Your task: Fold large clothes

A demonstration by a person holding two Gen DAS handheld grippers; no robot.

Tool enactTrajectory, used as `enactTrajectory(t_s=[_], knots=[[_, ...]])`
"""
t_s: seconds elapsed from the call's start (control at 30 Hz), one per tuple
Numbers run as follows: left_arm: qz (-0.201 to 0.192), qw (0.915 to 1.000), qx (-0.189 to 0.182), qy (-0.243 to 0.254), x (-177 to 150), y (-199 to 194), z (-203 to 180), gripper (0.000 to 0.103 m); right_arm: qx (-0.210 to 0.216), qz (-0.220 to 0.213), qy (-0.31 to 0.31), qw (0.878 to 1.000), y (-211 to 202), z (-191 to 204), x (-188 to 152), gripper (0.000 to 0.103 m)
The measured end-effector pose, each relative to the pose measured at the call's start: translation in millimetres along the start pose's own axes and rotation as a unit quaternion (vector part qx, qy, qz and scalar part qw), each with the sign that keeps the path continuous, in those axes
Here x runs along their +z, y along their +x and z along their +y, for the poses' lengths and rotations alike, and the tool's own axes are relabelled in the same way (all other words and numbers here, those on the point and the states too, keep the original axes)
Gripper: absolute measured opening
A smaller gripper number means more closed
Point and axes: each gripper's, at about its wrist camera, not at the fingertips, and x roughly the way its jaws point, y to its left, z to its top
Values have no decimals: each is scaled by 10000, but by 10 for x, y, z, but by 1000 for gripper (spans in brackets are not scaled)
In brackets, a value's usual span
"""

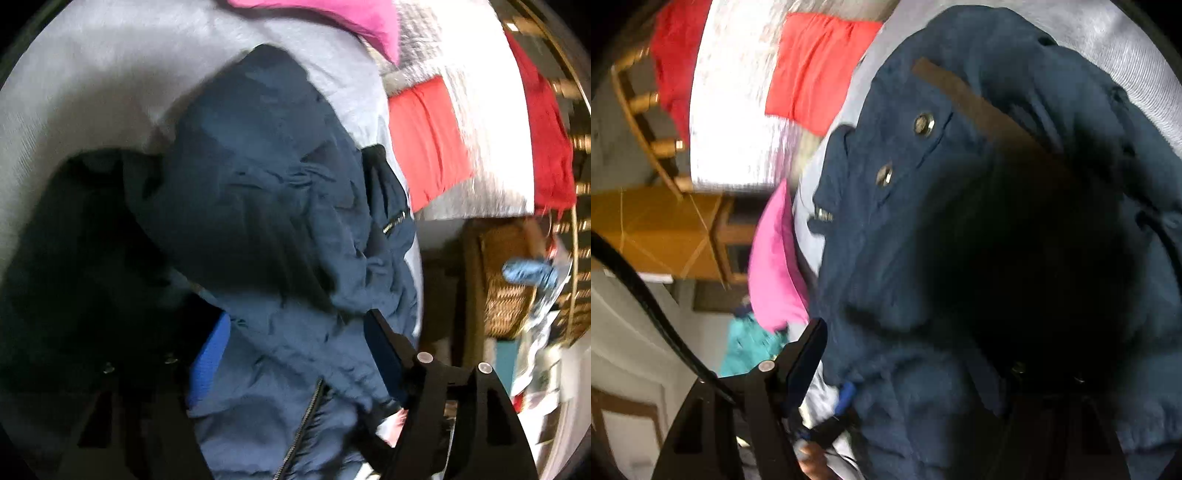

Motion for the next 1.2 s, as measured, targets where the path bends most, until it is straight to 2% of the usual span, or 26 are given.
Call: enactTrajectory(t_s=[0.03,0.1,0.13,0.17,0.2,0.23,0.3,0.37,0.43,0.5,0.57,0.67,0.73,0.8,0.83,0.87,0.93,1.0,1.03,1.1,1.13,1.2], knots=[[-27,9999,-92,-122,18,20,38,75,92,-121,113,9998,4,-33,35,76],[-103,9988,-325,-359,59,36,103,74,324,-369,329,9982,7,-114,43,68],[-121,9985,-358,-398,70,36,115,73,365,-469,439,9973,-7,-167,58,51],[-169,9983,-351,-439,97,46,139,62,298,-502,480,9971,-11,-204,66,33],[-223,9985,-270,-432,123,54,157,43,202,-516,499,9972,-6,-236,69,28],[-247,9987,-185,-407,120,70,173,37,164,-536,517,9971,7,-272,68,24],[-242,9987,-160,-414,120,118,186,29,0,-582,300,9979,-3,-203,45,21],[-335,9990,-137,-271,114,75,119,23,-216,-694,-223,9971,-67,-23,-3,17],[-467,9988,-140,-54,91,14,32,21,-327,-835,-650,9938,-172,154,-64,17],[-640,9974,-151,293,62,-110,-90,21,-420,-980,-1035,9889,-266,318,-141,17],[-661,9964,12,523,98,-96,-143,21,-564,-1039,-1325,9841,-336,392,-180,17],[-405,9966,500,519,145,117,-38,23,-1040,-668,-1186,9852,-153,178,-100,17],[-293,9973,586,317,167,160,24,28,-967,-454,-863,9905,-87,-2,-30,19],[-245,9977,588,224,180,99,22,34,-894,-293,-692,9932,-98,17,19,25],[-194,9970,688,280,185,54,-8,37,-983,-233,-747,9921,-120,52,29,32],[-145,9963,785,322,143,-14,-2,48,-1047,-166,-807,9911,-167,96,45,44],[65,9951,899,399,125,-109,-37,52,-1112,129,-872,9899,-235,164,48,59],[275,9938,901,596,93,-248,-71,52,-1224,464,-1119,9851,-381,240,82,60],[379,9923,917,742,74,-295,-94,52,-1204,441,-1206,9844,-474,270,100,60],[271,9892,930,1102,63,-507,-102,53,-1111,197,-1304,9850,-711,317,173,60],[180,9886,919,1183,75,-582,-116,53,-1023,-30,-1312,9861,-871,329,233,63],[-159,9863,867,1391,170,-755,-167,64,-948,-623,-1232,9859,-1141,298,345,72]])
